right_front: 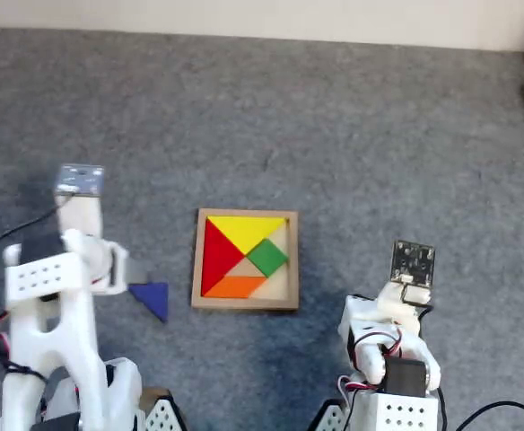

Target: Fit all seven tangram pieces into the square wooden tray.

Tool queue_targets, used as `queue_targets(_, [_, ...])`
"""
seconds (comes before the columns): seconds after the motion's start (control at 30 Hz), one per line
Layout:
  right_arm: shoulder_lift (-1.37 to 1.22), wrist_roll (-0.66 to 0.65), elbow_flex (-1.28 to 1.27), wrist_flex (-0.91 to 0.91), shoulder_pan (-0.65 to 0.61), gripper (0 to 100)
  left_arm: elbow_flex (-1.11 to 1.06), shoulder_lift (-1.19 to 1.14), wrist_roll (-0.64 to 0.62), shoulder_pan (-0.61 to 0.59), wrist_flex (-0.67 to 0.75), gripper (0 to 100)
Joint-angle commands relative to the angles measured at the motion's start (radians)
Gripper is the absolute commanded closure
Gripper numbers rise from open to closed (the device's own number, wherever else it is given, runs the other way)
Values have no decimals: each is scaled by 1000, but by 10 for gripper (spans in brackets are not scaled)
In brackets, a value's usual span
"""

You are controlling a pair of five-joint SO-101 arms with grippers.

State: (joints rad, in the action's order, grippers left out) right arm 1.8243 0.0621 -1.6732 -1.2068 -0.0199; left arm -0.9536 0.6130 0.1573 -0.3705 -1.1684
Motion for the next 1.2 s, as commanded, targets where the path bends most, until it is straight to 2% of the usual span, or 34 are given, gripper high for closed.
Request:
queue_targets(0.0, [13,2,-125,-7,13,990,-45,10,-58,105,83,678])
queue_targets(0.13, [13,2,-125,-7,13,990,-99,10,-71,137,155,678])
queue_targets(0.3, [13,2,-125,-7,13,990,-102,-2,-71,142,163,678])
queue_targets(0.47, [13,2,-125,-7,13,990,-81,-147,-74,140,245,678])
queue_targets(0.8, [13,2,-125,-7,13,990,93,-390,-115,160,183,713])
queue_targets(1.0, [13,2,-125,-7,13,990,111,-444,-115,236,176,819])
queue_targets(1.17, [13,2,-125,-7,13,990,130,-467,-115,245,176,842])
